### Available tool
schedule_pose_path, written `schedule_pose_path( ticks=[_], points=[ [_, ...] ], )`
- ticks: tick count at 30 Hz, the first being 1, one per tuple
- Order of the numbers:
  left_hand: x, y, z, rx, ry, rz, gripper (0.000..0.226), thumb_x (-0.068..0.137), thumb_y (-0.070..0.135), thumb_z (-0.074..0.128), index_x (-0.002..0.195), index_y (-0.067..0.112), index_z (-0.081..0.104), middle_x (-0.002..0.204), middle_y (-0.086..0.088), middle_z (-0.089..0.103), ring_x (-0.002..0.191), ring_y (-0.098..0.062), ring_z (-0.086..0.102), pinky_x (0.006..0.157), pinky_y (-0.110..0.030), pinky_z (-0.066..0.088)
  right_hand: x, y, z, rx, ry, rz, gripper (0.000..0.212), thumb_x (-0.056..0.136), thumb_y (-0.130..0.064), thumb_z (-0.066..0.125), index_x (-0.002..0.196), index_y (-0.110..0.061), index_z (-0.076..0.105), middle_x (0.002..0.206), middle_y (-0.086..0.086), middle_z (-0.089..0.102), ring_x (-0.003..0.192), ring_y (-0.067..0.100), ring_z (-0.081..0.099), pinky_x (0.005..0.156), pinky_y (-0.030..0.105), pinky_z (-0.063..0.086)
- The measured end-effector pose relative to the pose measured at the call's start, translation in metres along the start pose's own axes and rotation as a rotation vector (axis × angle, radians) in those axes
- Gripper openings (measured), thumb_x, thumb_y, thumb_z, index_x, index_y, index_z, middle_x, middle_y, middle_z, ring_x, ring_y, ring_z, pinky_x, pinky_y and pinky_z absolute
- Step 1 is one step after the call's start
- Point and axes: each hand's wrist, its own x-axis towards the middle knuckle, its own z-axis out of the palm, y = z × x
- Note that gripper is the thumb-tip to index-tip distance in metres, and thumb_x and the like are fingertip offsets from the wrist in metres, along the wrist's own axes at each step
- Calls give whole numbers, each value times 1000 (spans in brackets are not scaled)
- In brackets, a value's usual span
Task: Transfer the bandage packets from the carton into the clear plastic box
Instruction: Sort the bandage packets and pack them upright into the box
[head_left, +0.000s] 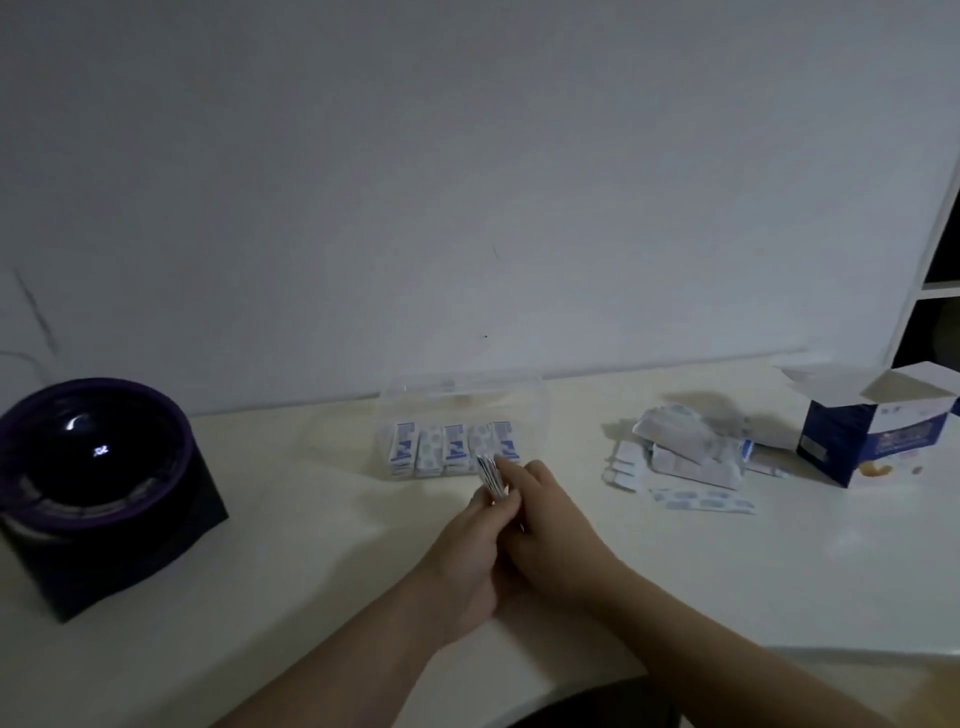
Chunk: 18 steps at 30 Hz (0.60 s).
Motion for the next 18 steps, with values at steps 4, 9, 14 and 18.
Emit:
schedule_pose_path(
  ticks=[4, 9, 14, 18],
  points=[
    [2, 16, -14, 53, 29, 8, 28, 99, 13, 40, 118, 6, 59, 103, -13, 70, 86, -22, 66, 65, -34, 55, 7, -1, -26, 261, -113, 27, 29, 85, -7, 62, 113, -6, 62, 94, 8, 62, 76, 11, 61, 68, 16, 49],
    [7, 26, -25, 134, -65, -25, 28, 95, 12, 46, 120, 10, 58, 103, -16, 70, 89, -27, 70, 67, -38, 58, 18, 17, -25, 466, -24, 292, 33, 82, -24, 70, 113, -20, 61, 103, 4, 64, 73, 13, 67, 66, 24, 55],
    [11, 24, -31, 176, -43, -1, 40, 76, 17, 63, 115, 12, 60, 94, -14, 72, 83, -24, 70, 63, -35, 58, 22, 20, -14, 974, -134, 340, 20, 72, -23, 70, 81, -6, 62, 80, 11, 67, 68, 18, 65, 61, 26, 52],
    [12, 23, -30, 192, 20, 38, 37, 75, 17, 65, 112, 14, 62, 89, -8, 73, 77, -17, 69, 59, -27, 55, 24, 22, -12, 1033, -108, 365, 15, 73, -16, 68, 72, -4, 59, 78, 17, 66, 71, 24, 66, 66, 31, 56]
  ],
)
